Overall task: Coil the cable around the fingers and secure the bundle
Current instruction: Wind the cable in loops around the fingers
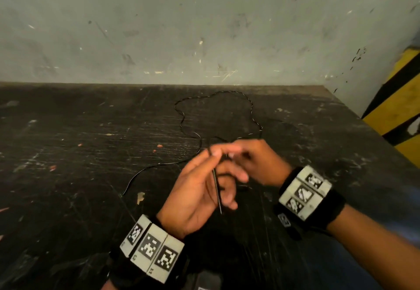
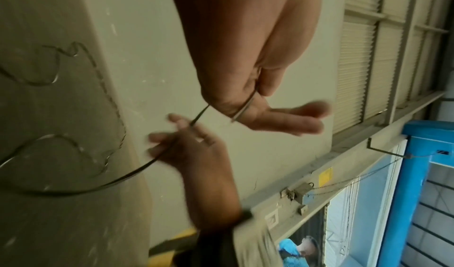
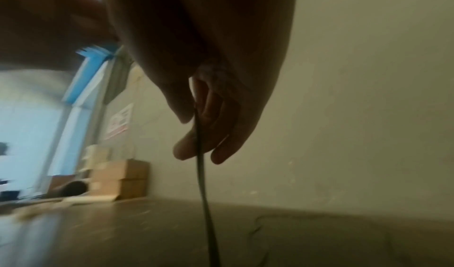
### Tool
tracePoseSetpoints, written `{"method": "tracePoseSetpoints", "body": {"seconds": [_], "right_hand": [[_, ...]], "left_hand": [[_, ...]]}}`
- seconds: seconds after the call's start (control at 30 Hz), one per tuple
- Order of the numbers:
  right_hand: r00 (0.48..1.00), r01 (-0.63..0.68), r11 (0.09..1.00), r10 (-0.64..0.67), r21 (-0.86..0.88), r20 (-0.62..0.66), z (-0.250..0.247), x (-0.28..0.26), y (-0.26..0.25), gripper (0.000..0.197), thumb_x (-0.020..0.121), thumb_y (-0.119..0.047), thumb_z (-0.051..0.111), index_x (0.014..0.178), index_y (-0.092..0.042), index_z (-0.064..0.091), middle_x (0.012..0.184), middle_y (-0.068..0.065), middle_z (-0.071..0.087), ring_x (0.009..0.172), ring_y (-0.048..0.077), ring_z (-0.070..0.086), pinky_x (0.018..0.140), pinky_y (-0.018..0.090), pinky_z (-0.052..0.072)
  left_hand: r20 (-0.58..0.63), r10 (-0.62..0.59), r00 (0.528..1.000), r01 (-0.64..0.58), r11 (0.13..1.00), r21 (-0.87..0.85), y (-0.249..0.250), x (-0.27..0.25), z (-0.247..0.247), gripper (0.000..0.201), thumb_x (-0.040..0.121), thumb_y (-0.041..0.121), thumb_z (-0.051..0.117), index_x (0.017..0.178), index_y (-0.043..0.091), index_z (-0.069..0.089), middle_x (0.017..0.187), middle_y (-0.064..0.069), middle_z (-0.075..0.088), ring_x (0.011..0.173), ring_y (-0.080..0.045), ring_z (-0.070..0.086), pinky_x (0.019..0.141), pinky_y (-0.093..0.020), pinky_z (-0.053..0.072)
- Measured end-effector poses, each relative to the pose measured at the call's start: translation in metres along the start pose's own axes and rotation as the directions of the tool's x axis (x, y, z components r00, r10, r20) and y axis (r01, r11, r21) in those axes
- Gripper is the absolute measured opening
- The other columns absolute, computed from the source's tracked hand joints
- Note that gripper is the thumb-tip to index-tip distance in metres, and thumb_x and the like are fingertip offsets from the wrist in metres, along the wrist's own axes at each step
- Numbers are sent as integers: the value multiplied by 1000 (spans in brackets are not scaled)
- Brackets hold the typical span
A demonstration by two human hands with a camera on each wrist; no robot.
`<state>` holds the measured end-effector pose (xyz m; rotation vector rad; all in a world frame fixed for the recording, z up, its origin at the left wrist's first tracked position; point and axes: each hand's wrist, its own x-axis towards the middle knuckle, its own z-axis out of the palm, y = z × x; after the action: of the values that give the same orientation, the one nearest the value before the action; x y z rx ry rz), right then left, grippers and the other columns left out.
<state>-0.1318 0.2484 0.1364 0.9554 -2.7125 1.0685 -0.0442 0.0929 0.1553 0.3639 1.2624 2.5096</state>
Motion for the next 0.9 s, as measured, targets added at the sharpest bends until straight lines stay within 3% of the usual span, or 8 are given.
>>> {"method": "tracePoseSetpoints", "body": {"seconds": [0.07, 0.17, 0.27, 0.4, 0.53, 0.63, 0.77, 0.9], "right_hand": [[993, -2, 999, -2, 33, 115, 19, -18, -12, 18, 88, -6, 53, 78, -19, 59, 62, -6, 60, 54, 2, 60, 56, 27, 50], [957, -31, 999, 23, 22, 288, 35, -44, -37, 13, 91, -16, 51, 103, -14, 58, 65, -2, 67, 52, -5, 58, 62, 16, 47], [936, 50, 994, -13, -97, 350, 29, -57, -56, 23, 92, -28, 49, 112, -17, 54, 82, 8, 73, 84, 15, 67, 80, 29, 51], [918, 169, 950, -54, -264, 394, 5, -56, -75, 16, 91, -33, 48, 91, -18, 56, 91, 8, 67, 90, 28, 62, 72, 37, 48], [899, 234, 931, -98, -281, 426, -37, -42, -101, 14, 88, -34, 57, 81, -23, 62, 60, -17, 50, 58, -1, 52, 60, 24, 39], [884, 289, 922, -154, -257, 441, -64, -30, -108, 11, 87, -29, 61, 79, -25, 68, 47, -20, 46, 49, -8, 50, 51, 12, 33], [851, 346, 889, -162, -301, 500, -62, -25, -104, 12, 87, -32, 59, 85, -25, 68, 58, -13, 58, 56, 0, 55, 59, 23, 43], [830, 361, 883, -158, -299, 535, -46, -30, -100, 12, 87, -32, 57, 86, -25, 67, 77, -4, 71, 72, 12, 64, 66, 32, 50]], "left_hand": [[-38, 85, 996, -85, 996, 1, 11, 7, -7, 33, 95, 20, 33, 115, 13, 58, 80, -14, 73, 52, -17, 66, 43, -26, 54], [-55, 128, 990, -127, 991, 30, 23, 14, -20, 37, 97, 17, 29, 124, 15, 54, 104, -17, 73, 87, -28, 72, 66, -35, 60], [-96, 111, 989, -108, 993, 36, 20, 13, -24, 38, 98, 17, 30, 130, 18, 50, 120, -19, 66, 107, -36, 65, 79, -46, 58], [-144, 126, 982, -70, 938, 340, 3, 13, -26, 37, 98, 20, 33, 130, 30, 49, 126, -9, 63, 104, -26, 67, 77, -41, 59], [-49, 114, 992, -56, 765, 641, -7, 5, -24, 36, 99, 19, 33, 126, 38, 47, 87, 9, 73, 70, -13, 67, 58, -25, 54], [-75, 117, 990, -53, 815, 577, -3, 3, -23, 36, 99, 19, 33, 122, 42, 47, 77, 0, 71, 57, -17, 66, 43, -27, 50], [-182, 227, 957, -154, 926, 346, 19, 8, -38, 38, 99, 16, 30, 129, 26, 51, 104, -12, 73, 84, -31, 72, 72, -39, 60], [-115, 136, 984, -80, 913, 401, 28, 1, -44, 40, 97, 15, 29, 127, 24, 54, 113, -15, 70, 96, -36, 69, 82, -47, 57]]}}
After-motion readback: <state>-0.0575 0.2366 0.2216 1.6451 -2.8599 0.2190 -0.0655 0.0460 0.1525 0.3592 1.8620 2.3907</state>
